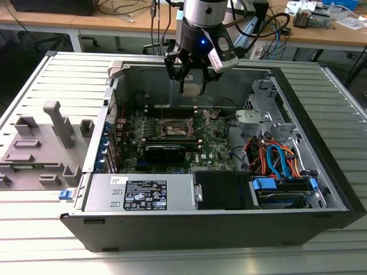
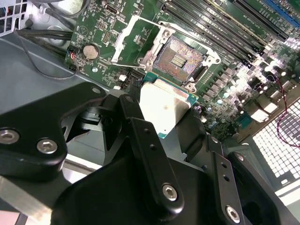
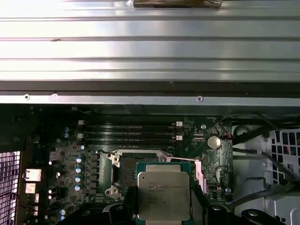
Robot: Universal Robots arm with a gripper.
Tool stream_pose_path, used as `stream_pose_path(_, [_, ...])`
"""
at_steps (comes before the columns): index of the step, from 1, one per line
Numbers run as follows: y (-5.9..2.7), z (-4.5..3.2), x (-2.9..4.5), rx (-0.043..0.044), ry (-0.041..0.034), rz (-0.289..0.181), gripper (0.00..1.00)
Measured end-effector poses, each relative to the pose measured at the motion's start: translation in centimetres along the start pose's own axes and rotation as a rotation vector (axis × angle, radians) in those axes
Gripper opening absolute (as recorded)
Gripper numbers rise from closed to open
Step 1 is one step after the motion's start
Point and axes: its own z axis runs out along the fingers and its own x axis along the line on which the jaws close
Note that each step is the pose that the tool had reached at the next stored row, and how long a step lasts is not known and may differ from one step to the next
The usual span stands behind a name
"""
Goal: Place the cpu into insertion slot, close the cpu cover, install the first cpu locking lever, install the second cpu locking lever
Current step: 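Place the cpu into insertion slot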
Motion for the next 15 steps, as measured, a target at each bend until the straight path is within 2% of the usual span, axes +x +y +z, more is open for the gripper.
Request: stream_pose_path(15, [-0.21,0.25,0.00,0.0000,0.0000,0.000,0.55])
